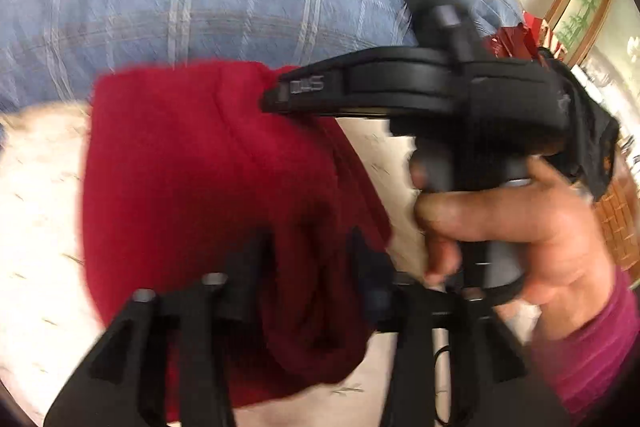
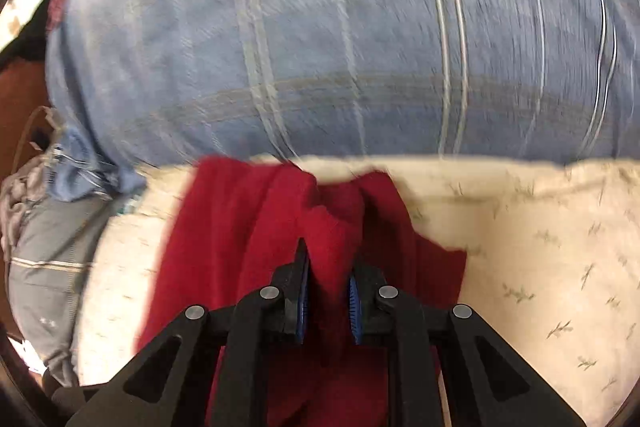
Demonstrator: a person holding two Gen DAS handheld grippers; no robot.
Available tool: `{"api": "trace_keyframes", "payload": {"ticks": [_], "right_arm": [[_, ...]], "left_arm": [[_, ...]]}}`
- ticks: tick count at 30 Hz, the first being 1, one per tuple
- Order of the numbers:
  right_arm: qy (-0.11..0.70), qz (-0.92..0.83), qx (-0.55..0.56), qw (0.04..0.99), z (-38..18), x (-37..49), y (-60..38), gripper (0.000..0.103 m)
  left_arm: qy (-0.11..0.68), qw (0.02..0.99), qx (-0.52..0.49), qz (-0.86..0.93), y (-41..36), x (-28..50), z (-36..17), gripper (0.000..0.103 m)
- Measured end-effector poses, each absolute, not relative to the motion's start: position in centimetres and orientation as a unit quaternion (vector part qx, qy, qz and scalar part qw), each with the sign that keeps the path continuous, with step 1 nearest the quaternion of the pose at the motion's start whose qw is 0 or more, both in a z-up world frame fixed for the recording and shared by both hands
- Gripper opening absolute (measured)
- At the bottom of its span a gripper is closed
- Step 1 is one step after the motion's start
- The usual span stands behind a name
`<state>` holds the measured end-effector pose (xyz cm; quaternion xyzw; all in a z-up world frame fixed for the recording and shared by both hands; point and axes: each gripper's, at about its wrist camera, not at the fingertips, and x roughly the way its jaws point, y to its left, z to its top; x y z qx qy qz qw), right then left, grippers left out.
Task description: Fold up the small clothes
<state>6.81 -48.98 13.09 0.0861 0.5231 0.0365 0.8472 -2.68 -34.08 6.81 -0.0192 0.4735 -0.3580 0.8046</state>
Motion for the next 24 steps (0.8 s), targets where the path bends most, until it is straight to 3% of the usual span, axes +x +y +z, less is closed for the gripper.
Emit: {"api": "trace_keyframes", "payload": {"ticks": [1,2,4,6,11,15,17,19,20,21,22,24], "right_arm": [[0.528,0.033,0.095,0.844,12.3,6.8,-49.4,0.018],[0.527,0.028,0.107,0.842,11.8,6.7,-49.9,0.028],[0.519,0.011,0.119,0.846,12.1,6.2,-50.6,0.037],[0.52,0.004,0.137,0.843,13.1,5.2,-51.2,0.04],[0.503,0.051,0.161,0.848,15.7,0.8,-50.8,0.07],[0.506,0.087,0.2,0.834,15.6,-1.5,-50.0,0.07],[0.516,0.095,0.217,0.824,14.5,-1.7,-49.3,0.075],[0.537,0.08,0.221,0.811,12.7,-1.4,-48.6,0.075],[0.542,0.076,0.223,0.806,12.0,-1.3,-48.5,0.069],[0.543,0.075,0.223,0.806,11.4,-1.3,-48.5,0.058],[0.536,0.074,0.218,0.812,11.3,-1.4,-48.5,0.025],[0.521,0.081,0.205,0.825,12.4,-2.1,-48.5,0.021]], "left_arm": [[0.475,0.8,-0.028,-0.365,-33.9,-2.8,6.8,0.059],[0.472,0.798,-0.031,-0.372,-33.7,-3.1,7.1,0.067],[0.472,0.792,-0.026,-0.386,-32.7,-3.8,8.0,0.074],[0.459,0.799,-0.012,-0.388,-31.1,-4.7,9.1,0.074],[0.427,0.843,0.025,-0.325,-25.7,-5.1,9.6,0.075],[0.447,0.845,-0.001,-0.293,-22.8,-4.0,8.3,0.075],[0.454,0.844,-0.012,-0.285,-22.4,-4.1,8.1,0.075],[0.453,0.845,-0.013,-0.284,-22.5,-4.4,8.3,0.075],[0.45,0.847,-0.011,-0.284,-22.6,-5.0,8.2,0.075],[0.447,0.848,-0.009,-0.284,-22.1,-5.5,8.2,0.075],[0.446,0.849,-0.007,-0.284,-22.2,-5.6,8.4,0.075],[0.441,0.85,-0.003,-0.288,-22.6,-6.2,9.0,0.075]]}}
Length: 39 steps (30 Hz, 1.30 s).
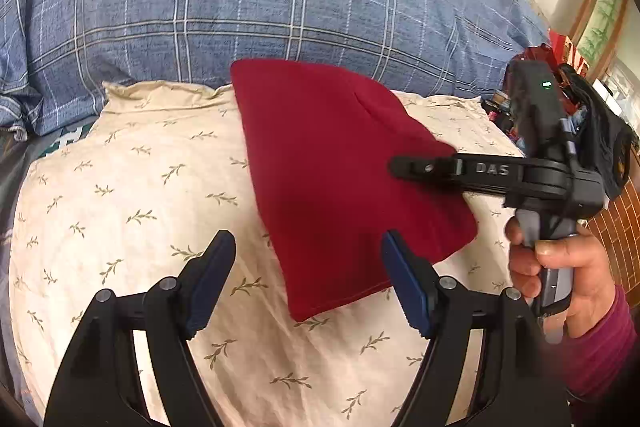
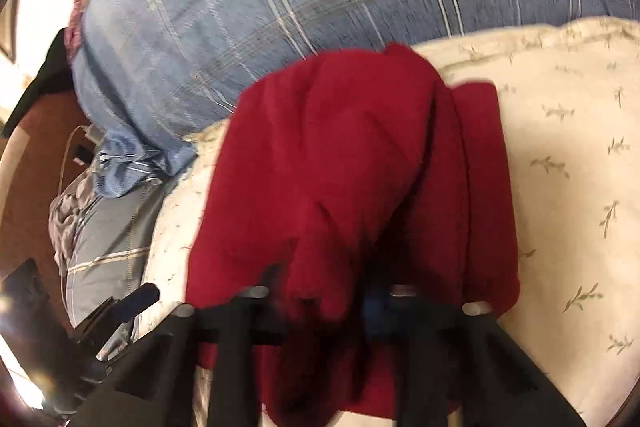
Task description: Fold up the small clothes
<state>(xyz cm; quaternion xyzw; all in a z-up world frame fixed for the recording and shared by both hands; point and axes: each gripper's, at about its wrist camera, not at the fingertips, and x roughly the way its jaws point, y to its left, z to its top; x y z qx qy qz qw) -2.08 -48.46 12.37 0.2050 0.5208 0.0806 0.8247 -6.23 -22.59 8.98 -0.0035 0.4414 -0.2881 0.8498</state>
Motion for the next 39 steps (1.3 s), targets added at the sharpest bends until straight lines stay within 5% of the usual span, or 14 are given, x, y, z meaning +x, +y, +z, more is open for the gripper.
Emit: {"api": "trace_keyframes", "payload": {"ticks": [6,13,19,24,39], "right_arm": [[0.481,0.053,0.096,0.87,15.9,-4.3,-48.3,0.019],[0.496,0.01,0.15,0.855,14.7,-4.7,-50.9,0.043],[0.447,0.022,0.11,0.887,17.8,-4.8,-48.8,0.041],[0.488,-0.006,0.036,0.872,14.3,-2.0,-47.7,0.031],[0.468,-0.003,0.023,0.884,15.9,-3.5,-47.4,0.035]], "left_arm": [[0.435,0.856,0.008,-0.278,-24.0,-5.7,8.6,0.075],[0.449,0.855,0.019,-0.259,-25.4,-4.8,6.6,0.075],[0.446,0.86,0.023,-0.248,-25.6,-4.4,6.2,0.075],[0.446,0.86,0.028,-0.246,-26.1,-4.2,5.6,0.079],[0.453,0.856,0.03,-0.247,-27.1,-4.2,4.6,0.081]]}}
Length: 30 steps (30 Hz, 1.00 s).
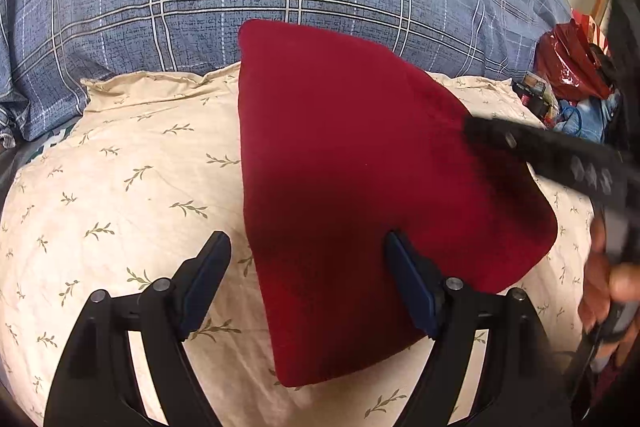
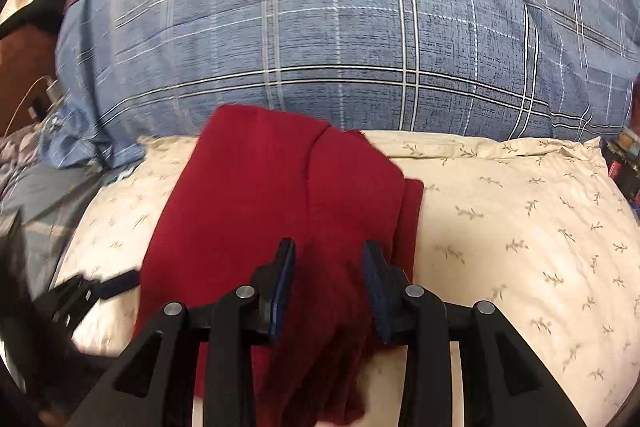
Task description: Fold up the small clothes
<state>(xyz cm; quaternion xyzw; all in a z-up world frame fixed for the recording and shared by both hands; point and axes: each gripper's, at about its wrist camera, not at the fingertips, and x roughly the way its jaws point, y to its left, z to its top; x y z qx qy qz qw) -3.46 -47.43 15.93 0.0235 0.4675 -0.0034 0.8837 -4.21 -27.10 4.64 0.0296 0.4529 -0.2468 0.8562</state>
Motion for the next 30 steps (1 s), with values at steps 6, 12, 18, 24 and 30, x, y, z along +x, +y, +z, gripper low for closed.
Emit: {"api": "trace_keyframes", "payload": {"ticks": [6,12,18,24,30], "right_arm": [[0.493,-0.019,0.035,0.869,12.6,-3.9,-48.8,0.047],[0.454,-0.003,0.086,0.887,14.6,-4.4,-50.8,0.071],[0.442,0.002,0.199,0.874,13.0,-2.7,-55.3,0.083],[0.452,0.058,0.246,0.855,10.0,-0.1,-55.1,0.083],[0.452,0.078,0.228,0.859,10.5,0.8,-53.2,0.045]], "left_arm": [[0.458,0.854,0.03,-0.247,-27.3,-4.1,4.3,0.083],[0.452,0.843,-0.018,-0.29,-25.1,-2.6,5.7,0.083],[0.468,0.825,-0.078,-0.308,-24.1,0.5,5.0,0.086],[0.493,0.799,-0.099,-0.331,-25.7,2.4,2.9,0.096],[0.494,0.795,-0.086,-0.342,-27.1,2.6,3.6,0.073]]}}
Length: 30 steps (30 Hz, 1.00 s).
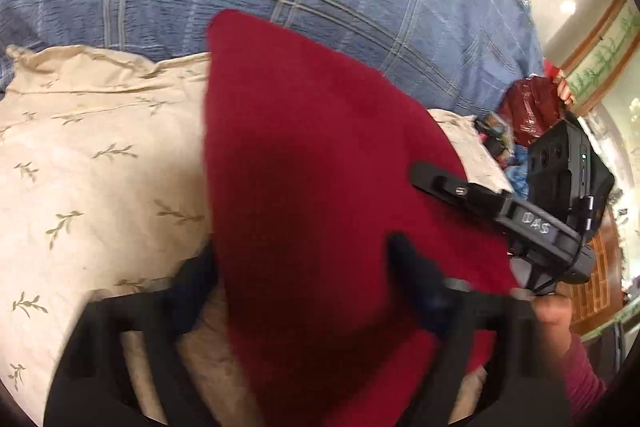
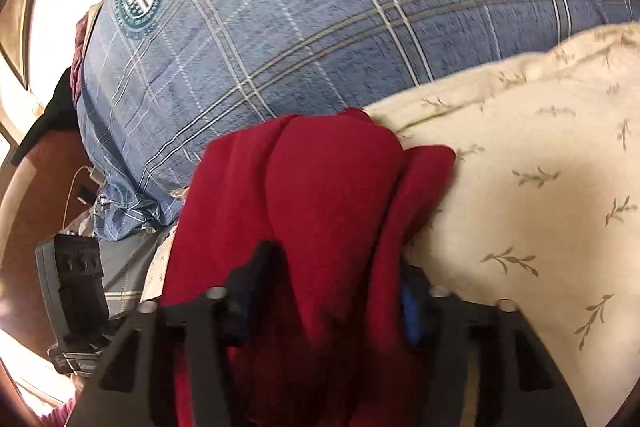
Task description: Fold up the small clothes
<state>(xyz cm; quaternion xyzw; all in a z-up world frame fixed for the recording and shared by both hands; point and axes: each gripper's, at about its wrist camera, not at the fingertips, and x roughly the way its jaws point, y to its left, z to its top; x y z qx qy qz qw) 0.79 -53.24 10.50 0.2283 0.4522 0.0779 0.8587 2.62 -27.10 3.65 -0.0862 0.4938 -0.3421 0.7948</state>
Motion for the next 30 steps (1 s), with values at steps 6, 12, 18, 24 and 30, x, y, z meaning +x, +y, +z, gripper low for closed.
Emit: {"api": "trace_keyframes", "payload": {"ticks": [6,12,18,24,30], "right_arm": [[0.444,0.1,0.226,0.861,14.1,-1.1,-51.6,0.034],[0.465,0.147,0.237,0.84,16.0,-3.6,-47.1,0.033],[0.522,0.101,0.15,0.834,12.7,-3.6,-42.0,0.045],[0.456,0.1,0.069,0.882,18.0,-6.7,-39.6,0.044],[0.464,0.129,0.004,0.876,17.7,-9.7,-35.8,0.026]], "left_arm": [[0.491,0.792,-0.095,-0.349,-24.7,0.7,6.7,0.054],[0.493,0.803,-0.07,-0.327,-19.8,-2.9,9.7,0.054],[0.526,0.809,-0.057,-0.254,-17.3,-4.7,6.0,0.057],[0.475,0.848,-0.059,-0.227,-15.7,-6.0,7.4,0.072],[0.444,0.873,-0.034,-0.198,-15.6,-7.0,7.7,0.081]]}}
